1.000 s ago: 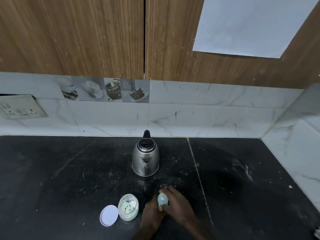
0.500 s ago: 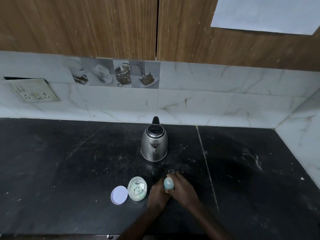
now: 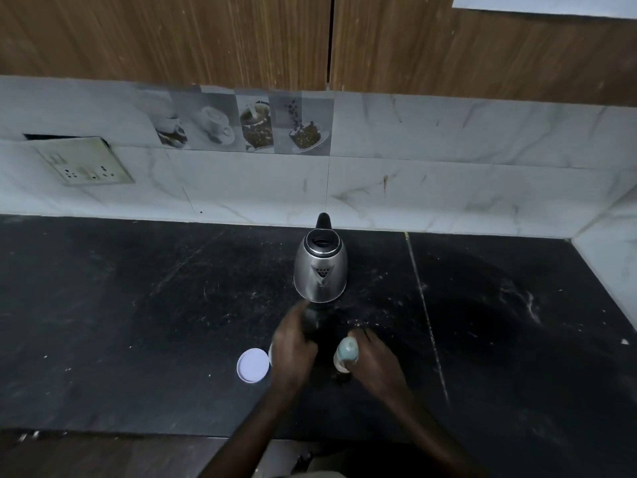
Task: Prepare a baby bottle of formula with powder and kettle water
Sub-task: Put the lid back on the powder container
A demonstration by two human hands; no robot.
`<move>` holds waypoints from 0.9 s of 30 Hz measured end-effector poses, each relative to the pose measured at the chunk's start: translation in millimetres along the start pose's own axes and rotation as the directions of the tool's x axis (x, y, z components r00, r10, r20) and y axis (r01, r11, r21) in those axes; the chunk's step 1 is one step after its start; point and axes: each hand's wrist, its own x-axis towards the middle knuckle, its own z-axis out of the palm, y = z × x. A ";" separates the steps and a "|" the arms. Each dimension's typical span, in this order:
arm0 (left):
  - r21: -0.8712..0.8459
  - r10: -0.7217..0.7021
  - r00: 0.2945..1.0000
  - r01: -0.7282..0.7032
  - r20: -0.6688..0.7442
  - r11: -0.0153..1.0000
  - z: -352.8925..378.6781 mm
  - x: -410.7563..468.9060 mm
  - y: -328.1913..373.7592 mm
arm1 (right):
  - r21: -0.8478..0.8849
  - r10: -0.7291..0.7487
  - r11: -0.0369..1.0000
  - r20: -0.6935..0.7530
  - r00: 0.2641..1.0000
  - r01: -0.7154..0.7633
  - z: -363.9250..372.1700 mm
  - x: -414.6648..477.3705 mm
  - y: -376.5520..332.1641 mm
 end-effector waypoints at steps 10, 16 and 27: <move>0.671 -0.472 0.758 0.061 0.450 0.739 -57.8 22.5 -128.9 | -0.008 0.080 0.997 0.028 0.996 -0.080 -2.4 -3.1 -8.5; 0.588 -0.364 0.874 0.117 0.322 0.800 -48.0 -5.4 -144.7 | -0.078 0.111 0.991 -0.001 0.994 -0.111 -1.3 -8.0 -16.6; 0.027 0.071 0.988 -0.068 -0.138 0.997 -69.5 7.6 -77.6 | 0.136 -0.046 0.988 -0.221 0.974 0.078 -29.8 0.1 -50.2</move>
